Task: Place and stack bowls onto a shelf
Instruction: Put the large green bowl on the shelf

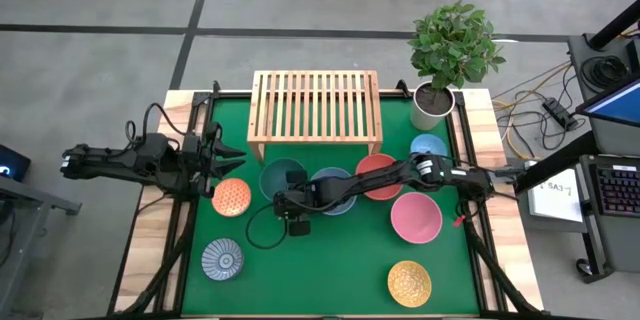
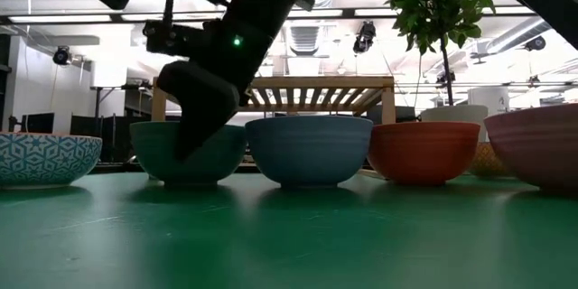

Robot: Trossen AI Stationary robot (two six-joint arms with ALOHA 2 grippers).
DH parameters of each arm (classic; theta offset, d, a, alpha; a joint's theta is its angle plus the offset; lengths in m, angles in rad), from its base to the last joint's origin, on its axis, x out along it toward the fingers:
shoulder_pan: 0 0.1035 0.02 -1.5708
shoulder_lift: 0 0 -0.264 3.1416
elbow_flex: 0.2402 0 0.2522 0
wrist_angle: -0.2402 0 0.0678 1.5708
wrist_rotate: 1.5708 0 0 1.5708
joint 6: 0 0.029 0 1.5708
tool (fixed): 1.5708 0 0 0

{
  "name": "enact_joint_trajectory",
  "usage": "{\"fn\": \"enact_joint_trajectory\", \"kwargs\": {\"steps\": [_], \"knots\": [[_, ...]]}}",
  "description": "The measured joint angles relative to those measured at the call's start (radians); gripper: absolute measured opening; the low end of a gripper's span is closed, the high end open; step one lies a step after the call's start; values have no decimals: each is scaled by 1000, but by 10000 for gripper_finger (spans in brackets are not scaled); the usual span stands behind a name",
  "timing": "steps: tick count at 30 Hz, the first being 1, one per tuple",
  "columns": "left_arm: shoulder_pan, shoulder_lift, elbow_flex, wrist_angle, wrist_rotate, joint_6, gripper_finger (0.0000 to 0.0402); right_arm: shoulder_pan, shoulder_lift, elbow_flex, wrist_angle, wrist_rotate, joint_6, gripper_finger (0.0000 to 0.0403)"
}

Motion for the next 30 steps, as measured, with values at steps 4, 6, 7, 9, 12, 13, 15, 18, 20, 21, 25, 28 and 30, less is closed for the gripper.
{"fn": "enact_joint_trajectory", "kwargs": {"steps": [4,6,7,9,12,13,15,18,20,21,25,28,30], "knots": [[0,-1,0,0,-1,21,76,1,-4,21,0,-43,-28,22],[0,-1,0,0,-1,21,76,6,-4,46,-20,-53,-36,15],[0,-1,0,0,-1,21,76,9,-4,64,-37,-53,-43,14],[0,-2,0,0,-2,21,76,19,-6,112,-81,-53,-62,11],[0,-2,0,3,-2,21,76,37,-13,209,-159,-54,-93,9],[0,-2,0,3,-2,21,76,43,-15,246,-191,-54,-105,9],[0,-2,0,3,-2,21,76,49,-19,307,-231,-54,-130,9],[0,-2,0,7,-2,21,76,49,-83,279,-213,-44,-198,9],[0,-3,0,13,-2,21,76,36,-122,280,-203,-29,-215,9],[0,-3,0,16,-2,21,76,24,-134,283,-203,-13,-213,9],[0,-6,0,28,-3,21,76,-46,-172,293,-196,15,-212,9],[0,-10,0,29,-4,21,76,-108,-179,296,-182,10,-207,9],[0,-11,0,27,-4,21,76,-154,-179,296,-165,-1,-201,9]]}}
